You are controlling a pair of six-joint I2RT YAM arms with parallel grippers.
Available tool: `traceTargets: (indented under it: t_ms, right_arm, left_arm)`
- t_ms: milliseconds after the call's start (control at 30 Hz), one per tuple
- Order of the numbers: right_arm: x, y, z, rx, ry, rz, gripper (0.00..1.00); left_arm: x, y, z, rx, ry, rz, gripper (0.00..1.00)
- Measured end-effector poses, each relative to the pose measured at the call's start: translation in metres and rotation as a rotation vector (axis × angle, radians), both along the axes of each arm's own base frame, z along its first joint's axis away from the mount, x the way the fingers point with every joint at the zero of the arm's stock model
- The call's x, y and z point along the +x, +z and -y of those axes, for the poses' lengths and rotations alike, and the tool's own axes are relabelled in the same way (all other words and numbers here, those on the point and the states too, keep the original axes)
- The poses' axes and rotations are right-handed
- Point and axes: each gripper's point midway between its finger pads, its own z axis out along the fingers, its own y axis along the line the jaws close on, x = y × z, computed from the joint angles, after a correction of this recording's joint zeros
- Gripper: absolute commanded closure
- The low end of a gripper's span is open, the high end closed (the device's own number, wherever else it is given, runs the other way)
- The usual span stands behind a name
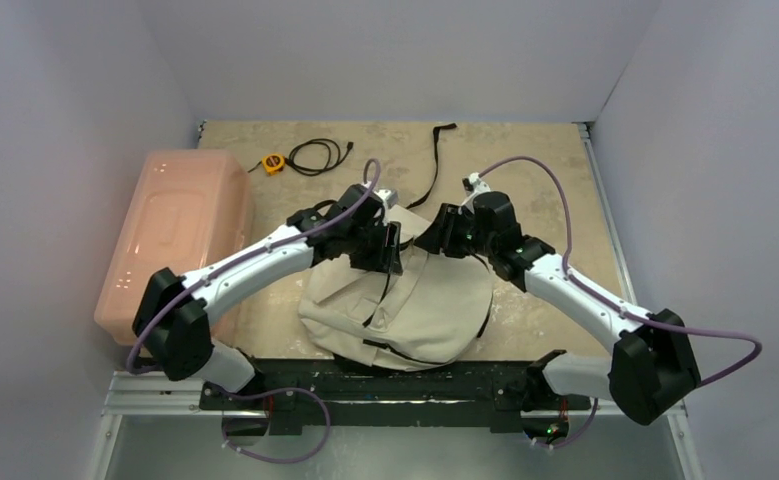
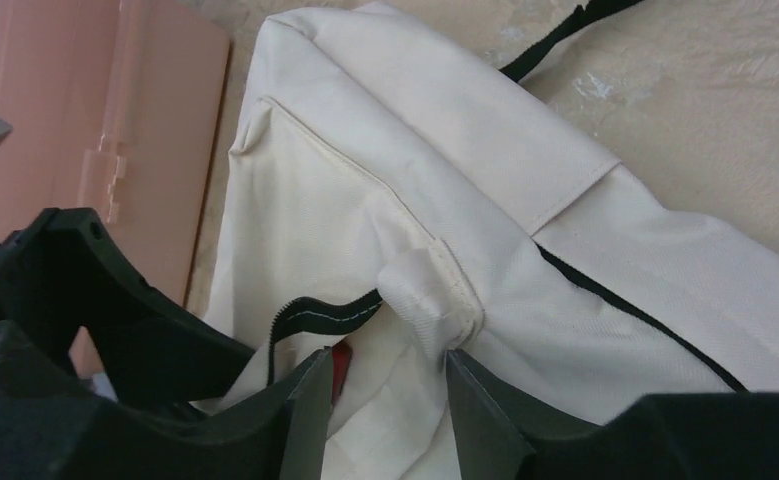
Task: Pack the student bag
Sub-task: Place the personal item in the student bag, then zip the student bag at the center of the board.
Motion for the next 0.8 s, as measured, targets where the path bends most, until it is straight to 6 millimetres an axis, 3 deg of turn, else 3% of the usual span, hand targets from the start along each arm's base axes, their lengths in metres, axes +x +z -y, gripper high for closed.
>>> traceTargets:
  t_ms: [133,267,400,500,667,767,800]
  right_arm:
    - [-0.007,0.008,0.003,-0.049,0.048,0.056,0.20]
    - [-0.019,0.028,0.012,-0.118,0.090,0.176,0.13]
    - [-0.043,0.053,-0.004,-0.144,0.213,0.343,0.13]
    - [-0.071,0.062,-0.023,-0.124,0.334,0.469,0.15]
    - [-0.127,0.068,-0.067,-0.137,0.615,0.735,0.17]
    - [-0.146,0.062,-0.086,-0.193,0.774,0.884,0.19]
    - [-0.149,0.052,-0.093,-0.252,0.848,0.949,0.20]
  left_arm:
    - [-0.016,0.028,-0.015,-0.062,0.006,0.058,0.17]
    - [-0.040,0.066,-0.044,-0.128,0.041,0.143,0.09]
    - [-0.053,0.090,-0.073,-0.144,0.102,0.216,0.08]
    - [-0.060,0.090,-0.094,-0.126,0.159,0.242,0.11]
    - [-0.079,0.070,-0.133,-0.111,0.274,0.253,0.14]
    - [-0.090,0.056,-0.147,-0.123,0.325,0.245,0.15]
    - [-0.093,0.049,-0.151,-0.127,0.341,0.237,0.15]
